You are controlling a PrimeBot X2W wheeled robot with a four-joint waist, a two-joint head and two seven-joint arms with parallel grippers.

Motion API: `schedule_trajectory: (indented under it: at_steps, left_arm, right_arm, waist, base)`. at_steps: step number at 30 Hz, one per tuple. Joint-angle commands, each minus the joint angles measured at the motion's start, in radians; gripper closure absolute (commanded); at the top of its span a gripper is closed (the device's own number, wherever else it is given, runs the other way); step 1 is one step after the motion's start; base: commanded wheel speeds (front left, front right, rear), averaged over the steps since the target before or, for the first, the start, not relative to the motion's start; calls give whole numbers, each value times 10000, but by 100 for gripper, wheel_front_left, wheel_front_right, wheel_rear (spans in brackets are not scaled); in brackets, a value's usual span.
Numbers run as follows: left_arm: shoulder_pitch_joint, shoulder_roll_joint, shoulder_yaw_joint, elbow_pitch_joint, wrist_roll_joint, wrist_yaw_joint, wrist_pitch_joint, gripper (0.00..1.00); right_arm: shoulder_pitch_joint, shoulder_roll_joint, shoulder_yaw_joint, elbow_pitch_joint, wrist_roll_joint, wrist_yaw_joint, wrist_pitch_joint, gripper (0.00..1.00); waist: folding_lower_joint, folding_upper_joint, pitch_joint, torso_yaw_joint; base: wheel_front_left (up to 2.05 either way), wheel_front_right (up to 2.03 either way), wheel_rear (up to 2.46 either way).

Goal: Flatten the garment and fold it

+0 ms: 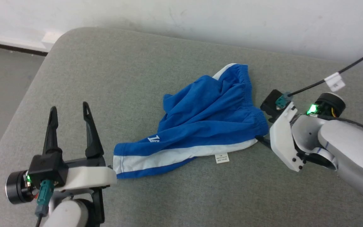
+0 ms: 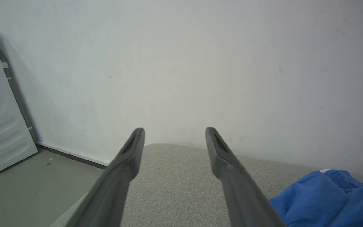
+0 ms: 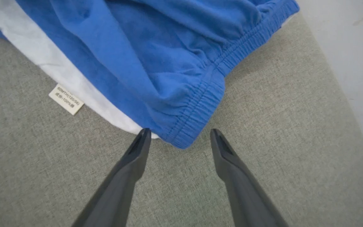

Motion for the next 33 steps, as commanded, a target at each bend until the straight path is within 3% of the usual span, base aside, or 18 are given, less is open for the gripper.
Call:
schedule_trajectory:
  at_steps: [1,7,8,9,10,16,21,27,33]
  left_arm:
    - [337,-489,472,-127,493,-199,-45,0]
    - [990,-1925,1774,-42,1741,-1432,-46,0]
    - [1058,-2090,1952,41,1856,-1653,-46,0]
    - [1107,-2244,2147,92,1980,-1839,-46,0]
    - [1165,-2367,2324,150,2114,-2016,-46,0]
    - [1367,-2815,3236,416,2753,-2863,-46,0]
    - [1713,-3018,3696,342,3142,-3274,-47,0]
    - [2011,-3216,3965,233,3454,-3657,-47,0]
    - [2020,-3315,3962,372,3731,-4021,-47,0]
  right_arm:
    - [-167,215,227,330,183,-21,70,0]
    - [-65,642,831,1584,472,-21,202,0]
    - [-31,664,888,1641,501,-21,154,30]
    - [-25,680,920,1663,557,-21,-7,52]
    - [-47,687,939,1665,643,-21,-208,100]
    - [-375,94,1011,1037,456,-21,-1943,100]
    - [-22,-1260,982,-308,235,-21,-2894,100]
    - [1778,-2939,563,-1618,424,-21,-2850,100]
    - [3949,-3383,-66,-1708,650,-21,-2681,100]
  waist:
    - [-1,-1,351,260]
    - [-1,-1,610,427]
    - [-1,-1,613,419]
    - [-1,-1,597,379]
    - [-1,-1,560,305]
    - [-1,-1,-4,-188]
    - [-1,-1,-457,-677]
    - [-1,-1,-547,-1246]
    - [-1,-1,-614,-1524]
  base:
    - [0,0,0]
    - [0,0,0]
    - [0,0,0]
    - [0,0,0]
    - [0,0,0]
    - [0,0,0]
    - [0,0,0]
    - [0,0,0]
    - [0,0,0]
